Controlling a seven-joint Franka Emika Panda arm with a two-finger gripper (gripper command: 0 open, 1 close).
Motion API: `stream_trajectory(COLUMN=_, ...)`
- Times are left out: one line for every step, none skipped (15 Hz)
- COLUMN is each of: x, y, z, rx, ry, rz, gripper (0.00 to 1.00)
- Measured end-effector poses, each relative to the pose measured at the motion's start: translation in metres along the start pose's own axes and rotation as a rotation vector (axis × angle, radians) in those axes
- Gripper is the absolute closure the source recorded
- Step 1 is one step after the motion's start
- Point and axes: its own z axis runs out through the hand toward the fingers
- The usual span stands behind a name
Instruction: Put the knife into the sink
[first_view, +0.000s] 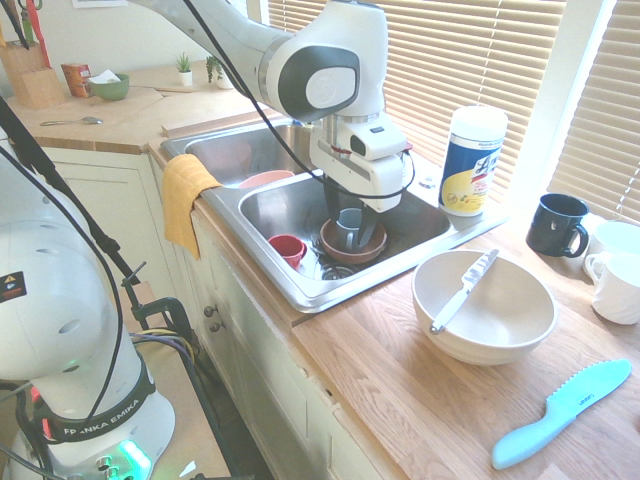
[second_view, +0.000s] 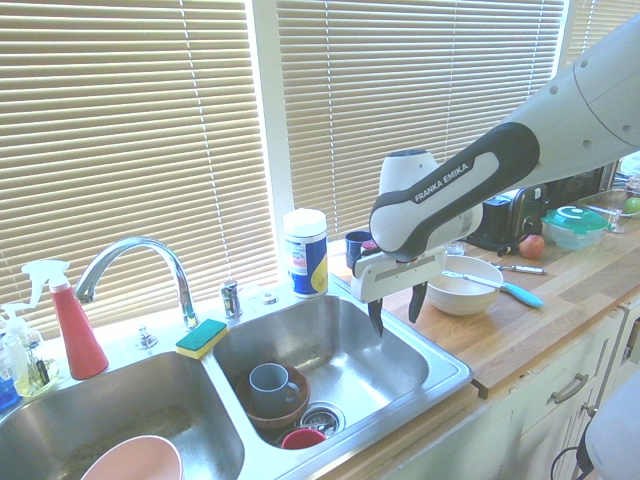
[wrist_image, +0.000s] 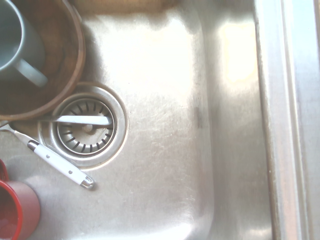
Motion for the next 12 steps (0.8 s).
stream_trajectory(x=0.000, y=0.000, z=0.000, rx=-0.001, ry=-0.001, rz=0.001, gripper=0.00)
stream_trajectory(x=0.001, y=0.001, z=0.000, rx=-0.002, ry=-0.003, rz=0.004, gripper=0.00)
stream_trajectory(x=0.004, y=0.002, z=-0.003, rx=-0.002, ry=-0.005, rz=0.007, gripper=0.00)
stream_trajectory(x=0.011, y=0.003, z=-0.011, rx=-0.003, ry=-0.007, rz=0.006, gripper=0.00)
stream_trajectory(x=0.022, y=0.006, z=-0.023, rx=0.001, ry=-0.007, rz=0.001, gripper=0.00)
stream_trajectory(x=0.034, y=0.011, z=-0.036, rx=0.005, ry=-0.007, rz=-0.011, gripper=0.00)
stream_trajectory(x=0.047, y=0.019, z=-0.050, rx=0.008, ry=-0.006, rz=-0.025, gripper=0.00)
stream_trajectory(x=0.060, y=0.028, z=-0.062, rx=0.007, ry=-0.007, rz=-0.039, gripper=0.00)
stream_trajectory(x=0.072, y=0.040, z=-0.071, rx=0.002, ry=-0.008, rz=-0.057, gripper=0.00)
stream_trajectory(x=0.082, y=0.051, z=-0.076, rx=-0.009, ry=-0.009, rz=-0.082, gripper=0.00)
stream_trajectory(x=0.092, y=0.063, z=-0.079, rx=-0.022, ry=-0.012, rz=-0.112, gripper=0.00)
stream_trajectory(x=0.102, y=0.077, z=-0.081, rx=-0.032, ry=-0.016, rz=-0.149, gripper=0.00)
